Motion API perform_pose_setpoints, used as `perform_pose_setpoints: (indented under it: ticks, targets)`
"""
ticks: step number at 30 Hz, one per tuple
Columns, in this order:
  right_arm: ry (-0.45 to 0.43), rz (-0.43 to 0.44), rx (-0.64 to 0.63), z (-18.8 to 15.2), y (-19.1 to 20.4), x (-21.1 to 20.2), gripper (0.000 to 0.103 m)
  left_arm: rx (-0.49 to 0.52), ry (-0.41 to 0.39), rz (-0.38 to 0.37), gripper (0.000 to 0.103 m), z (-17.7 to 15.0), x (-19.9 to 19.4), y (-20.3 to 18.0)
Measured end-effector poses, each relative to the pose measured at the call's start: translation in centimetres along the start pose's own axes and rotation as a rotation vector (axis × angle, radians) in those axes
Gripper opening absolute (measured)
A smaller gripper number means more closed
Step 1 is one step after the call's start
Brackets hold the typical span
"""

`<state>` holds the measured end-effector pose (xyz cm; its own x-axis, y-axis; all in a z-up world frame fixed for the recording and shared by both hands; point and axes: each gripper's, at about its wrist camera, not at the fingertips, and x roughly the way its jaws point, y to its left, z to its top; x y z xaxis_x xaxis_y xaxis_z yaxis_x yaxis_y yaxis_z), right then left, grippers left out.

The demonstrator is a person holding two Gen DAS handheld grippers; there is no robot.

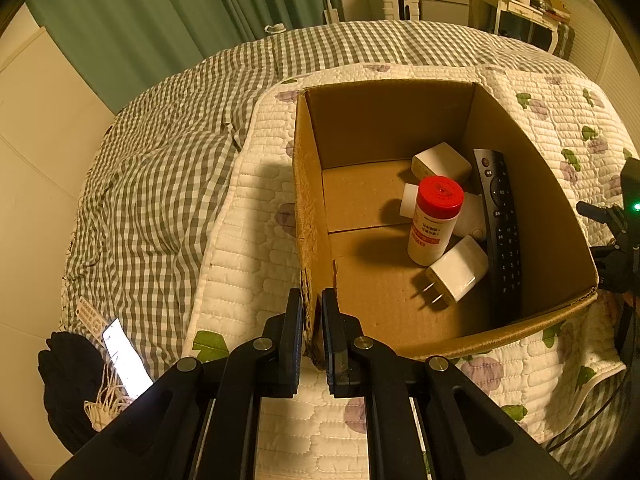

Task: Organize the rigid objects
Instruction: 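Move the right tool to the pink rose card case and grasp it, then carry the pink card case into the box and release it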

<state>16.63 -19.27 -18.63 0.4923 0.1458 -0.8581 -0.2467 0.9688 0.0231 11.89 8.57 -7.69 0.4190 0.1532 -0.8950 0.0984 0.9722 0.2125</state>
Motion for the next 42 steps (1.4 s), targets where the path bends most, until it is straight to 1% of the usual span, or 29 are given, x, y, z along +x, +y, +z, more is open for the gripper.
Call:
perform_pose_setpoints:
  ticks: [3,5,7,8,11,16,24,30,34,37,42]
  targets:
    - [0.018,0.004,0.001,0.2,0.0,0.7,0.094,0.0,0.0,0.001,0.008,0.0,0.0,0.0]
    - [0.02,0.013,0.0,0.2,0.1,0.8,0.088,0.0,0.0,0.001,0.008,0.0,0.0,0.0]
    - [0.012,0.009,-0.002,0.2,0.1,0.7,0.077,0.0,0.0,0.001,0.008,0.0,0.0,0.0]
    - [0.007,0.005,0.001,0.2,0.0,0.5,0.074,-0.001,0.0,0.001,0.008,0.0,0.0,0.0]
    - [0.003,0.016,0.014,0.2,-0.3,0.4,0.074,-0.001,0.0,0.0,0.008,0.0,0.0,0.0]
    - [-0.01,0.005,0.014,0.0,-0.2,-0.1,0.073,0.0,0.0,0.001,0.008,0.0,0.0,-0.1]
    - [-0.079,-0.021,0.062,-0.3,-1.0,-2.1,0.073,0.0,0.0,0.001,0.008,0.0,0.0,-0.1]
    - [-0.127,-0.026,0.073,0.5,-1.3,-4.4,0.073,0.0,0.0,0.001,0.008,0.0,0.0,-0.1]
    - [-0.174,-0.053,0.039,2.0,-1.0,-6.5,0.073,-0.002,0.0,-0.002,0.008,0.0,0.0,-0.1]
    - [-0.236,-0.027,0.018,3.8,-0.1,-9.0,0.073,-0.002,0.0,-0.002,0.008,-0.1,0.0,0.0]
    - [-0.33,0.025,-0.046,6.5,2.5,-12.9,0.073,-0.003,0.0,-0.004,0.008,-0.1,0.1,0.0]
